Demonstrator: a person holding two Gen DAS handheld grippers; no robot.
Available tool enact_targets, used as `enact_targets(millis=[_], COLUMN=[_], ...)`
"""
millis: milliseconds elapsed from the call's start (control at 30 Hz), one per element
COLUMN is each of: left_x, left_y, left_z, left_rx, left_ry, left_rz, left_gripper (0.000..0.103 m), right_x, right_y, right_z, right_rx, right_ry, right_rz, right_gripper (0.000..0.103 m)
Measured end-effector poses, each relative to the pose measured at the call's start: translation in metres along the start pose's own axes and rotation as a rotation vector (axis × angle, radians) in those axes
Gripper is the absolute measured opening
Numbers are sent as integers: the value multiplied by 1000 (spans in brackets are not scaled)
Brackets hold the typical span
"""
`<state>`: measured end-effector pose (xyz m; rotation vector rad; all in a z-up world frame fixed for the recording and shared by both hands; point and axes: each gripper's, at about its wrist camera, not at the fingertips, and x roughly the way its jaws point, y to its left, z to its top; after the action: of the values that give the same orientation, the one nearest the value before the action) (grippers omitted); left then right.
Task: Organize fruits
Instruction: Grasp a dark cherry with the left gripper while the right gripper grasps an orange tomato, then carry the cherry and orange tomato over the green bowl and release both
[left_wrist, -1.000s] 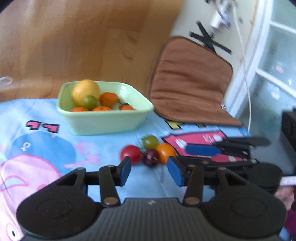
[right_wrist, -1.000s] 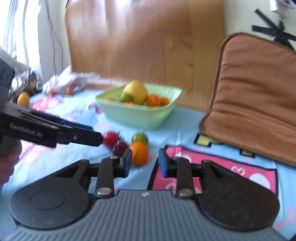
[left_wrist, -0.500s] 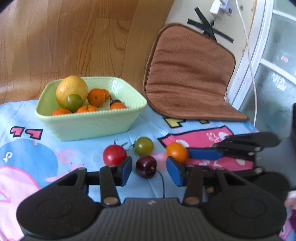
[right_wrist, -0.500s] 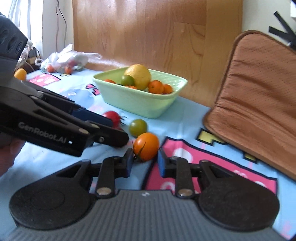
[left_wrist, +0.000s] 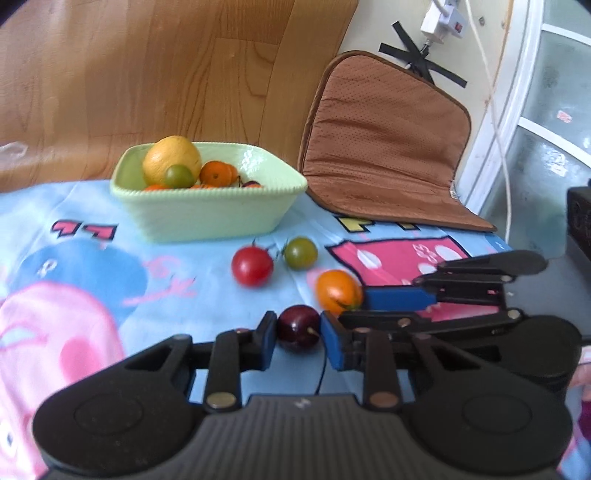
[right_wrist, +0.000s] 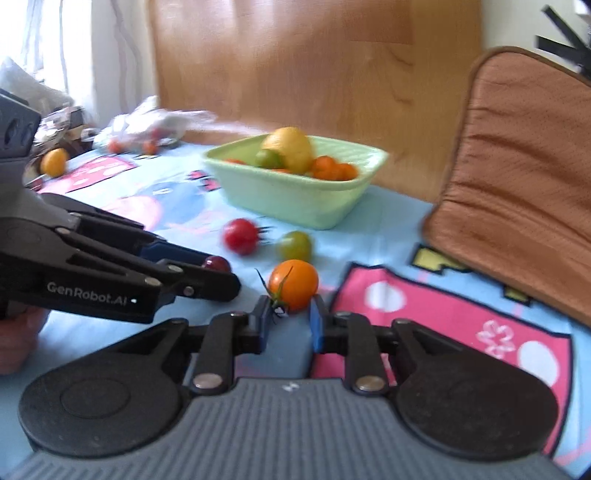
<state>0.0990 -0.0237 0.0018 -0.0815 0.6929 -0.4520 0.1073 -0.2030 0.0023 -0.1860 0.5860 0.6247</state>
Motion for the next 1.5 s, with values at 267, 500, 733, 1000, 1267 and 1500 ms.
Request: enact_targets(millis=[267,500,733,1000,1267,1500], left_x=[-31,-14,33,44,-15,9], left_y=[27,48,73,83,59,21], left_z=[20,77,111,118,91,40], left_rx=[-68,-79,-95,-72,-53,35], left_ry=[-73,-149,-116,-115,-193,-56], left_rz=[24,67,148,245,144,95], left_gripper=[26,26,26,39,42,52], right_x=[-3,16,55,61,5,8], right_y=[27,11,-21,-35,-41,-20], right_z=[20,58,77,86,59,23], right_rx=[12,85,146,191,227,139], right_ry=[-118,-226,-192,-211,-218,-94], right_rz=[35,-61,-115,-138,-137,-100], right_gripper=[24,24,24,28,28,45])
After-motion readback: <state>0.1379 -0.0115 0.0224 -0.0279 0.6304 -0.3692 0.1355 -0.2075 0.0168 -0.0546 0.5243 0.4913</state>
